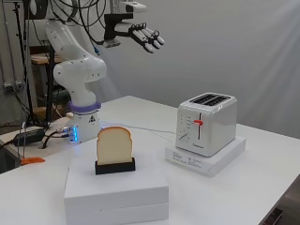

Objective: Teleoperate dual arm-hand system to toast a bread

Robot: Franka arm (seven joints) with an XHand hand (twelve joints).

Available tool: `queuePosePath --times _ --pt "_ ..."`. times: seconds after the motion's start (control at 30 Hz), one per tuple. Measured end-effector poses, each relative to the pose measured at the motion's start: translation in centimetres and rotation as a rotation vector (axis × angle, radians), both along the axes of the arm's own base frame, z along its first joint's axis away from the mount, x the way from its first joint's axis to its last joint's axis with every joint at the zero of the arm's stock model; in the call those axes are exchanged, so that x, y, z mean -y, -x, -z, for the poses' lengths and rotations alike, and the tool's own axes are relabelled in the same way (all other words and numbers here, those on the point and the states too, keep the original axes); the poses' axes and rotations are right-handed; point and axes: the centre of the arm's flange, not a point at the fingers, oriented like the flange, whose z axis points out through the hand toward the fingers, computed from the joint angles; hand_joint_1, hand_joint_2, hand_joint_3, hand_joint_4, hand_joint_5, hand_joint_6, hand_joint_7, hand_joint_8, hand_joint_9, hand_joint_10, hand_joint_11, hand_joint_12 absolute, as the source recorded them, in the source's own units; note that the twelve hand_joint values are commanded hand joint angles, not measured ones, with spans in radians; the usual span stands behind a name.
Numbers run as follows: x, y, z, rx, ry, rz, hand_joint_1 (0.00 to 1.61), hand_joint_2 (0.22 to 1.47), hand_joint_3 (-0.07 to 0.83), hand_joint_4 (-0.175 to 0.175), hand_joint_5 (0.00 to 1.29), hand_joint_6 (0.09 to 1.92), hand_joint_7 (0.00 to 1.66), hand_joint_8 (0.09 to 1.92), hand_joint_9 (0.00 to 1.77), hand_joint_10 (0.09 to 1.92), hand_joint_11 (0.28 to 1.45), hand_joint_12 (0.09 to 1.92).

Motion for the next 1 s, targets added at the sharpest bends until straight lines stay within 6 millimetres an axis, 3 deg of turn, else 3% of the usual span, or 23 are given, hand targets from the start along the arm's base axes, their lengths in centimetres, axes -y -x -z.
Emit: queuePosePath --times 0.13,0.27,0.33,0.5,0.63,0.73,0.87,1.0 --pt "0.4 0.0 2.7 -0.028 -0.023 -0.025 0.14 1.24 0.003 -0.080 0.32 0.09 0.46 0.09 0.66 0.09 0.55 0.09" --pt "2.3 -1.0 2.5 -0.054 -0.048 0.063 0.12 1.22 -0.004 -0.048 0.32 0.09 0.39 0.09 0.52 0.09 0.49 0.09" --pt "4.3 -2.1 2.0 -0.076 -0.051 0.131 0.11 1.21 -0.007 -0.023 0.31 0.09 0.35 0.09 0.45 0.09 0.46 0.09" --pt "11.6 -4.8 1.3 -0.157 -0.012 0.349 0.04 1.16 -0.006 0.010 0.41 0.09 0.54 0.09 0.67 0.09 0.57 0.09" --pt "14.7 -6.6 1.3 -0.237 0.044 0.504 0.05 1.09 -0.013 0.039 0.49 0.09 0.60 0.09 0.70 0.09 0.53 0.09" --pt "16.5 -7.3 1.8 -0.280 0.040 0.510 0.05 1.07 -0.013 0.048 0.49 0.09 0.59 0.09 0.69 0.09 0.51 0.09" --pt "19.8 -10.4 4.2 -0.396 0.024 0.450 0.10 1.09 0.000 0.046 0.44 0.09 0.54 0.09 0.65 0.09 0.47 0.09" --pt "24.1 -13.0 8.2 -0.472 -0.031 0.356 0.12 1.13 0.007 0.054 0.50 0.09 0.60 0.09 0.70 0.09 0.48 0.09"
